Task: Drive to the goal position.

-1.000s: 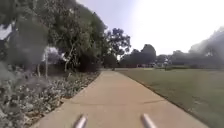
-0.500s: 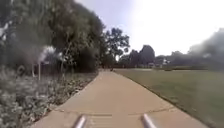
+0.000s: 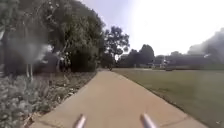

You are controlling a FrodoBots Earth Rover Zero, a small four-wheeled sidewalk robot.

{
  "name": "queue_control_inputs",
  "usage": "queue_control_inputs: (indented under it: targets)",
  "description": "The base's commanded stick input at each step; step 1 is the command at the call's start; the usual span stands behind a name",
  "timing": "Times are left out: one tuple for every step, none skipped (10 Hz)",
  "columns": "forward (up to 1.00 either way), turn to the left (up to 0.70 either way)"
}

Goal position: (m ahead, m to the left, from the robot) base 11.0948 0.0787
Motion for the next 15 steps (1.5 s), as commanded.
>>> queue_control_inputs:
  targets:
    - [0.70, 0.00]
    - [0.70, 0.00]
    - [0.70, 0.00]
    - [0.70, 0.00]
    - [0.70, 0.00]
    - [0.70, 0.00]
    - [0.70, 0.00]
    - [0.70, 0.00]
    - [0.70, 0.00]
    - [0.70, 0.00]
    - [0.70, 0.00]
    - [0.70, 0.00]
    - [0.70, 0.00]
    - [0.70, 0.00]
    - [0.70, 0.00]
